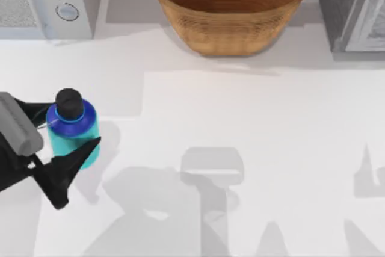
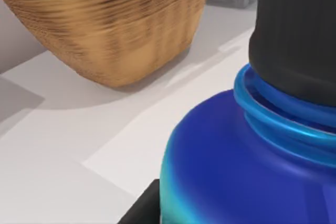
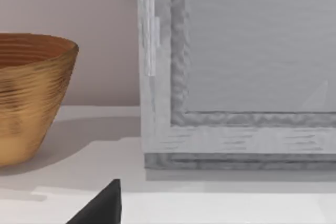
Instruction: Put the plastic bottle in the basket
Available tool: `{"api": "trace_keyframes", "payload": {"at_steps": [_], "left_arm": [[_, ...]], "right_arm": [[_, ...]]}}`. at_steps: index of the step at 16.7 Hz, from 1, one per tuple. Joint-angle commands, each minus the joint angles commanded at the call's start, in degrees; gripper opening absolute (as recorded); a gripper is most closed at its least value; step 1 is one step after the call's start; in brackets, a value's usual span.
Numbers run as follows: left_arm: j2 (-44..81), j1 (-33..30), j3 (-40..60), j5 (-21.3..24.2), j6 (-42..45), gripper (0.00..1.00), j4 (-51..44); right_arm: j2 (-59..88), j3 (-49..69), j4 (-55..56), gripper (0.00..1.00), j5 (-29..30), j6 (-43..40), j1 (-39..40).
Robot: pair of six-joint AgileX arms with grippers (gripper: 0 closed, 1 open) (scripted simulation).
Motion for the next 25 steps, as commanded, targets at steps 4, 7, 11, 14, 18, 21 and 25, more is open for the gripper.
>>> {"api": "trace_keyframes", "payload": {"at_steps": [4,7,11,14,18,21,25], "left_arm": [[-18.81,9.00,-0.38,6.45,3.72,0.00,-23.51],[-31.15,14.65,-0.84,10.63,5.37,0.00,-39.60],[-43.49,19.74,-1.46,14.96,6.17,0.00,-54.41],[-48.04,21.36,-1.70,16.53,6.14,0.00,-59.20],[-48.42,21.48,-1.72,16.66,6.12,0.00,-59.59],[-47.53,20.87,-0.94,16.33,6.03,0.00,-59.24],[-38.93,16.37,7.60,13.00,3.91,0.00,-56.95]], "right_arm": [[0.00,0.00,0.00,1.00,0.00,0.00,0.00],[0.00,0.00,0.00,1.00,0.00,0.00,0.00],[0.00,0.00,0.00,1.00,0.00,0.00,0.00],[0.00,0.00,0.00,1.00,0.00,0.00,0.00],[0.00,0.00,0.00,1.00,0.00,0.00,0.00],[0.00,0.00,0.00,1.00,0.00,0.00,0.00],[0.00,0.00,0.00,1.00,0.00,0.00,0.00]]}}
